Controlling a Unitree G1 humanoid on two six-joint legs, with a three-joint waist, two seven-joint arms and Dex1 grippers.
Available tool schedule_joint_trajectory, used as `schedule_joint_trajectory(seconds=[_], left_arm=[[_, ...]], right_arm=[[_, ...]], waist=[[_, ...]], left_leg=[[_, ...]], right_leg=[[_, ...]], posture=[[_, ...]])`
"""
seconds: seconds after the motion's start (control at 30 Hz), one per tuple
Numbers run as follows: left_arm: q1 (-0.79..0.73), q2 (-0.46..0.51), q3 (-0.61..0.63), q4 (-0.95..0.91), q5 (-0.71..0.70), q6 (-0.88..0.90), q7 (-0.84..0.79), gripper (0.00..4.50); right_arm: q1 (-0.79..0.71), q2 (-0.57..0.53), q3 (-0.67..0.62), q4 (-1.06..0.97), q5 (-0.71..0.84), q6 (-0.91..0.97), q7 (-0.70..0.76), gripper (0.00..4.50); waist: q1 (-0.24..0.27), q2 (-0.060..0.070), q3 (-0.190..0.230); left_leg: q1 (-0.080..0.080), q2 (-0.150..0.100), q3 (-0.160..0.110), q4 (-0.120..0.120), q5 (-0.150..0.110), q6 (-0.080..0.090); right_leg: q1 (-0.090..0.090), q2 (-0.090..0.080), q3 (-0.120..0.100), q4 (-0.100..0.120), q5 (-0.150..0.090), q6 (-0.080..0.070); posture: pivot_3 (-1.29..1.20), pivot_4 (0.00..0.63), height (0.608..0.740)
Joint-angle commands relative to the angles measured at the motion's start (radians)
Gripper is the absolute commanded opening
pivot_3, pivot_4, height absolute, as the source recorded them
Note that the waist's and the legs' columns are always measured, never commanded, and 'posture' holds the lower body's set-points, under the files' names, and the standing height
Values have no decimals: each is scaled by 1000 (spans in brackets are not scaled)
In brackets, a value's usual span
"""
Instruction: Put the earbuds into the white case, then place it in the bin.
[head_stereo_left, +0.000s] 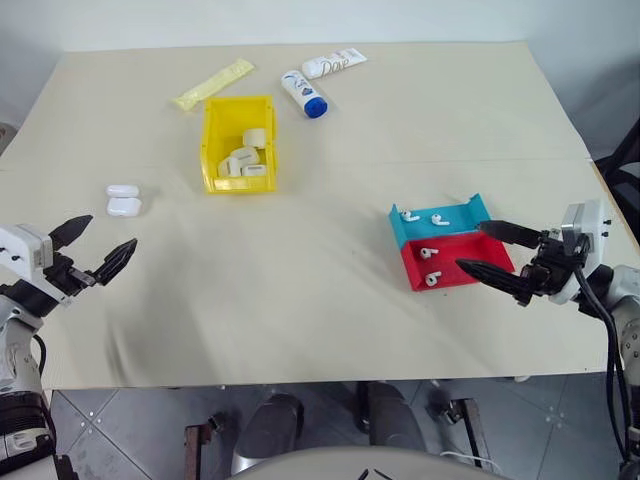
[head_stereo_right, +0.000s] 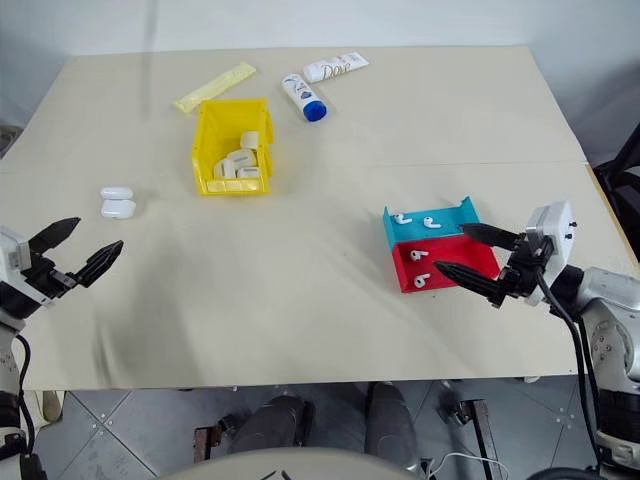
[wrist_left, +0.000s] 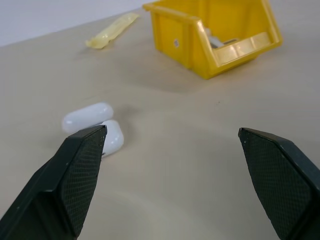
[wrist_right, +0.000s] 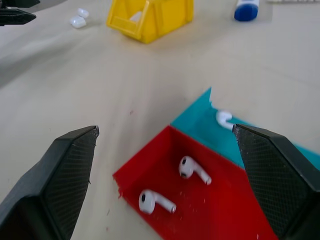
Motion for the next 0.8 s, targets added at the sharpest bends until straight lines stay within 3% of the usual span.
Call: schedule_joint_trajectory(seconds=[0.03, 0.23, 0.53, 0.8], left_arm=[[13, 5, 39, -79, -8, 13, 52, 4480], [152, -10, 106, -253, -44, 119, 114, 4480], [502, -28, 335, -396, -114, 221, 53, 4480], [574, -63, 396, -435, -118, 218, 55, 4480]], right_arm=[[-31, -11, 1, -28, 9, -10, 8, 4500], [-111, -14, 50, -19, 7, -4, 42, 4500], [-237, -18, 126, 90, -29, -16, 121, 4500], [-355, -5, 187, 179, -62, -32, 197, 4500]], waist=[[0, 0, 0], [-6, 0, 0], [-1, -1, 2], [0, 0, 3]], left_leg=[[0, 0, 0, 0, 0, 0], [0, 1, 3, -2, -1, 0], [2, 9, 9, -7, -2, -1], [1, 15, 12, -8, -4, -2]], right_leg=[[0, 0, 0, 0, 0, 0], [-1, 1, 3, 0, 0, 0], [-2, 9, 7, -8, 3, -4], [-2, 12, 6, -14, 6, -9]], posture=[[0, 150, 740], [0, 150, 740], [0, 150, 740], [0, 150, 740]])
